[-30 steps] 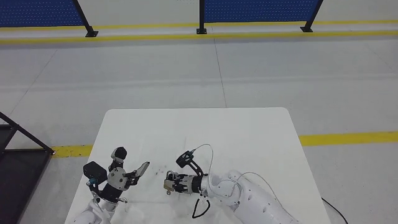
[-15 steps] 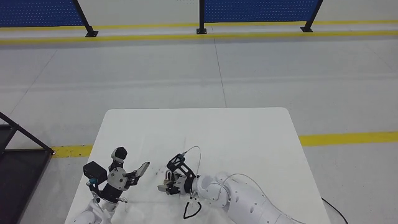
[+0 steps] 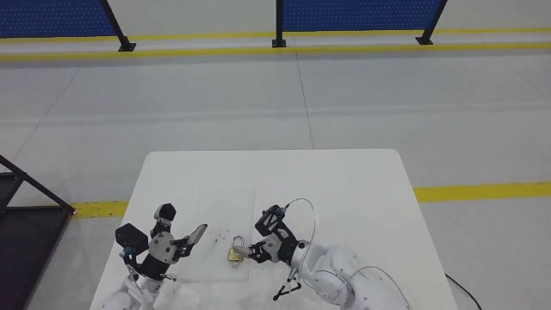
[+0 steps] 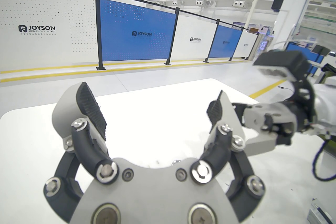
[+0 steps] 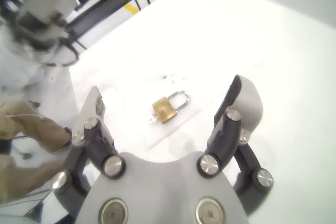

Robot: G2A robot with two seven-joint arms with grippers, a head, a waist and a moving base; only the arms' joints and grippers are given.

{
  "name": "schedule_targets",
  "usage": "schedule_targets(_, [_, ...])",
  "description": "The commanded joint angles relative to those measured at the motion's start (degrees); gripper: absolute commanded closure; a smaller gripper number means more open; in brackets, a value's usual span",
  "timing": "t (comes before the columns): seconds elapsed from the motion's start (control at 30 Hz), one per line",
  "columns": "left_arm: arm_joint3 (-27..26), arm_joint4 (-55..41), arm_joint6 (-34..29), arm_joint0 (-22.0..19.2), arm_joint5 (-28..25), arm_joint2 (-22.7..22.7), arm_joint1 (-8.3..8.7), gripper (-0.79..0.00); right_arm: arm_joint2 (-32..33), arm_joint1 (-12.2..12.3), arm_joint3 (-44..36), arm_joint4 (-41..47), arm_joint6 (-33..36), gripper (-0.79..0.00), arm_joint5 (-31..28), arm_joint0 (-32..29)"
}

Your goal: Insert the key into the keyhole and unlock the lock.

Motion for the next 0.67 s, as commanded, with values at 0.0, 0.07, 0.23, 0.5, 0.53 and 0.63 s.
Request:
schedule_targets(0.0, [0.0,0.0,0.0,0.0,0.0,0.0,0.0,-0.785,4.7,1.5,-6.6,-2.7,-1.2,-0.785,-1.7,-5.6])
schedule_targets(0.07, [0.0,0.0,0.0,0.0,0.0,0.0,0.0,-0.785,9.0,2.9,-12.3,-5.3,-3.3,-0.785,-3.6,-11.1])
schedule_targets(0.23, [0.0,0.0,0.0,0.0,0.0,0.0,0.0,-0.785,13.2,4.1,-17.1,-8.4,-7.3,-0.784,-4.9,-17.2])
schedule_targets(0.5, [0.0,0.0,0.0,0.0,0.0,0.0,0.0,-0.785,13.2,4.1,-17.0,-8.3,-7.2,-0.784,-4.9,-16.8])
schedule_targets(0.53, [0.0,0.0,-0.1,0.0,0.1,0.0,-0.01,-0.785,13.2,4.1,-16.9,-8.3,-7.2,-0.784,-4.8,-16.8])
schedule_targets(0.63, [-0.4,0.6,-2.0,-0.9,1.4,-0.2,-0.21,-0.785,14.8,4.2,-16.2,-8.6,-7.7,-0.785,-3.6,-16.4])
